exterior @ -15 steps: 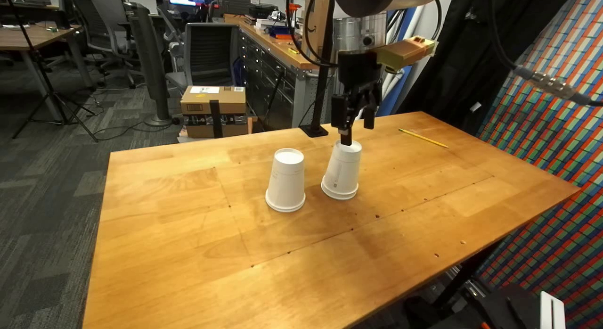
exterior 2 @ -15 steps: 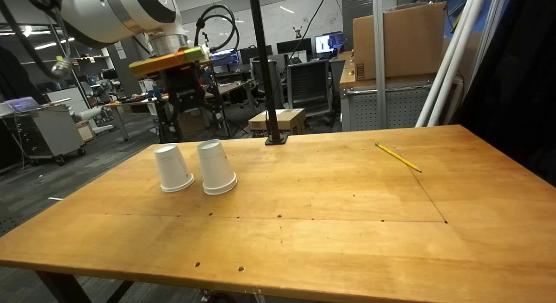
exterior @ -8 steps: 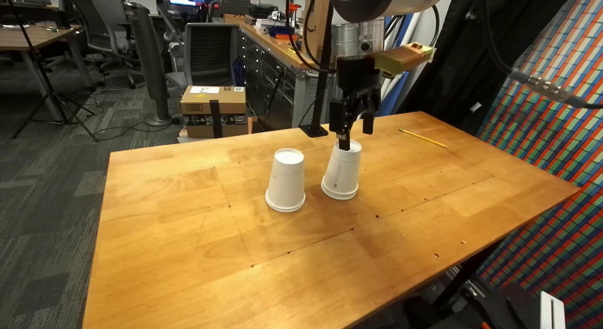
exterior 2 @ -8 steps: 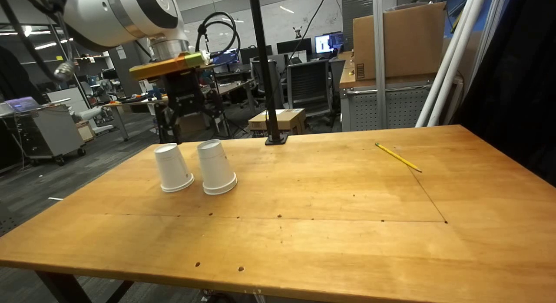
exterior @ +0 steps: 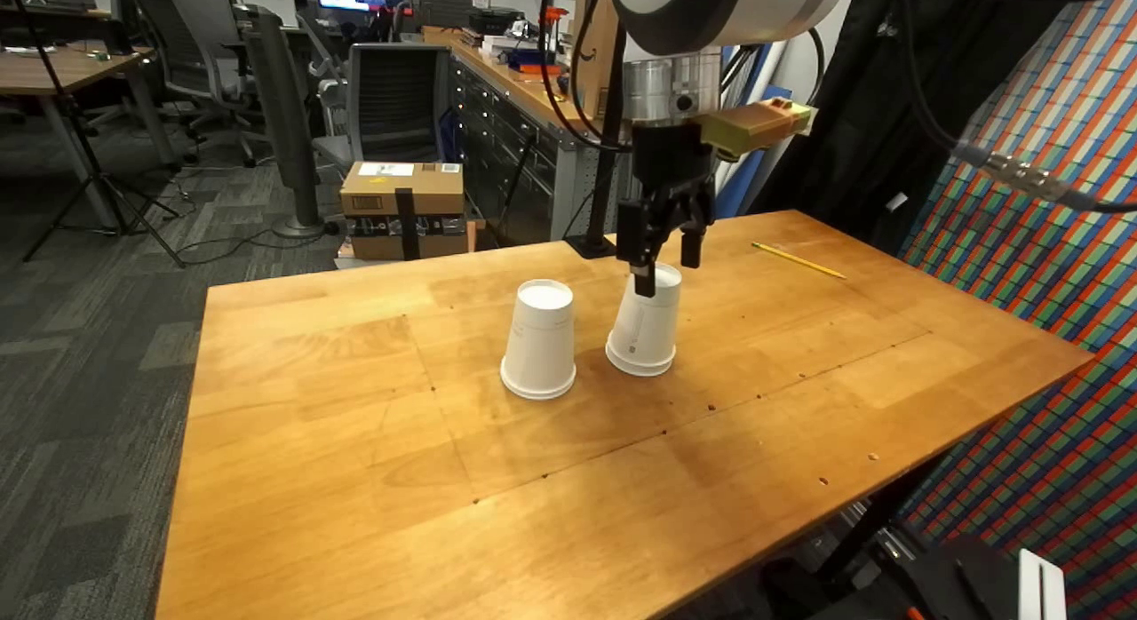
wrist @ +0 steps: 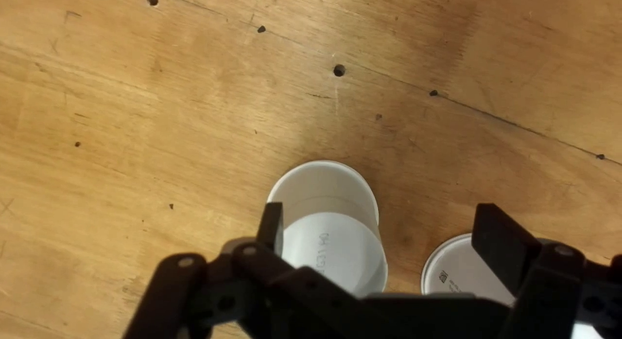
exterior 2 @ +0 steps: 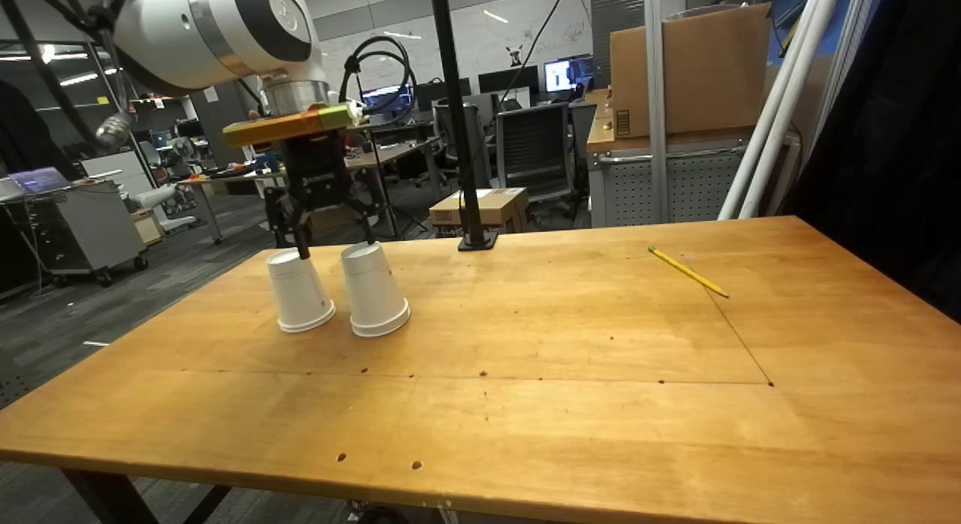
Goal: Stack all the cups together
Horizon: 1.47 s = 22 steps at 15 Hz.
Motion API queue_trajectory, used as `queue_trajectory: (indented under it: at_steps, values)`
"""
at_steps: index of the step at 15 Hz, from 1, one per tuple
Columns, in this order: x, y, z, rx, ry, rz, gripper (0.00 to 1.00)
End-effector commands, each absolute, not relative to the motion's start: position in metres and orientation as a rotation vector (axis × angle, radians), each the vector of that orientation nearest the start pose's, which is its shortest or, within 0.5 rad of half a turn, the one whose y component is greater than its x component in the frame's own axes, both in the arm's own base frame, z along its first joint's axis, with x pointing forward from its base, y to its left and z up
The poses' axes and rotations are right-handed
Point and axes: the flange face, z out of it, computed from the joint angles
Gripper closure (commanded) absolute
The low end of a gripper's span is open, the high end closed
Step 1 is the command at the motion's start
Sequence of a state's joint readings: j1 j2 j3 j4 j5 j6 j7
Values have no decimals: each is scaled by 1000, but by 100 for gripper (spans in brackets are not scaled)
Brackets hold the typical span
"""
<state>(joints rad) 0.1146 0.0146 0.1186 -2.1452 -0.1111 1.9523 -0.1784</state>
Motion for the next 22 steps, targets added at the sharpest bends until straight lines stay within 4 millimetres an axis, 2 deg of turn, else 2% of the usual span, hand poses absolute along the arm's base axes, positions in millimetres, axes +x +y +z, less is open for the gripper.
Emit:
queue_trajectory:
  at_steps: [1, 7, 12, 17, 22]
  values:
    - [511, 116, 380, -3122, -743, 307, 0]
    - [534, 116, 372, -3132, -793, 279, 0]
    - [552, 104, 378, -3153, -807, 260, 0]
    - [554, 88, 396, -3184, -736, 231, 0]
    - [554, 87, 390, -3184, -700, 242, 0]
